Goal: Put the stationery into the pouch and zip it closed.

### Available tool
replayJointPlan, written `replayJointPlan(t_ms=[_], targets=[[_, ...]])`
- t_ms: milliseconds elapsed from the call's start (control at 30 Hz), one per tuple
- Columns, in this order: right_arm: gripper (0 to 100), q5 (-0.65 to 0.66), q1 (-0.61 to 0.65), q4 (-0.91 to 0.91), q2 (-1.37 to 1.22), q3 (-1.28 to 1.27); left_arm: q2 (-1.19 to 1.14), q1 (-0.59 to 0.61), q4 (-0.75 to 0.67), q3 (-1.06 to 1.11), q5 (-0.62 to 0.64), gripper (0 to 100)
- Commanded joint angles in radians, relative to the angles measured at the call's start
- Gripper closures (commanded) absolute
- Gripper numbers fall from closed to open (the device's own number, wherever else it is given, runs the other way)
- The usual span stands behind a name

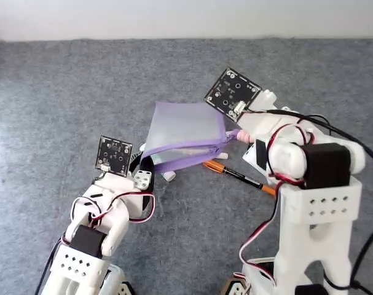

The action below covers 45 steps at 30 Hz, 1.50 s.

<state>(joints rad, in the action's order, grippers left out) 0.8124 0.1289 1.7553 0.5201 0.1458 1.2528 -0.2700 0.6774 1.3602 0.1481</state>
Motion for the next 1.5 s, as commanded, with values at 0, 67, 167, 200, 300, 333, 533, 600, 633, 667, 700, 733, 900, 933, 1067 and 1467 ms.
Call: replayJointPlan(t_ms=[0,67,167,200,300,333,533,600,633,667,700,733,900,933,1067,1467], targets=[[99.0,-0.011,-0.001,0.041,0.044,0.005,-0.005,-0.006,0.137,-0.143,0.006,99],[99.0,-0.011,-0.001,0.041,0.047,0.005,-0.005,-0.006,0.255,-0.242,0.006,99],[99.0,-0.031,-0.001,0.041,0.047,0.005,-0.005,-0.006,0.405,-0.386,0.006,99],[99.0,-0.055,0.001,0.041,0.047,0.005,-0.005,-0.005,0.443,-0.435,0.006,99],[99.0,-0.091,0.015,0.031,0.044,0.009,-0.005,0.002,0.523,-0.555,0.006,99],[98.9,-0.095,0.036,0.027,0.041,0.012,-0.005,0.003,0.542,-0.587,0.006,99],[98.9,-0.100,0.156,-0.094,0.038,0.012,-0.005,0.103,0.637,-0.743,-0.032,99],[98.9,-0.126,0.176,-0.133,0.038,0.012,-0.005,0.158,0.689,-0.797,-0.095,99],[98.9,-0.141,0.185,-0.151,0.036,0.011,-0.005,0.186,0.723,-0.825,-0.118,99],[98.9,-0.153,0.194,-0.166,0.036,0.011,-0.003,0.215,0.763,-0.849,-0.138,99],[98.9,-0.161,0.206,-0.180,0.035,0.009,-0.002,0.241,0.806,-0.875,-0.150,99],[98.9,-0.169,0.223,-0.189,0.035,0.006,0.002,0.259,0.848,-0.895,-0.160,99],[98.9,-0.242,0.315,-0.177,-0.024,0.005,0.002,0.279,1.059,-0.951,-0.158,99],[98.9,-0.256,0.323,-0.171,-0.042,0.005,-0.002,0.279,1.080,-0.946,-0.157,99],[97.6,-0.338,0.325,-0.125,-0.122,0.012,-0.003,0.287,1.076,-0.909,-0.058,99],[76.0,-0.486,0.188,0.041,-0.025,0.187,-0.003,0.287,1.074,-0.812,0.173,99]])
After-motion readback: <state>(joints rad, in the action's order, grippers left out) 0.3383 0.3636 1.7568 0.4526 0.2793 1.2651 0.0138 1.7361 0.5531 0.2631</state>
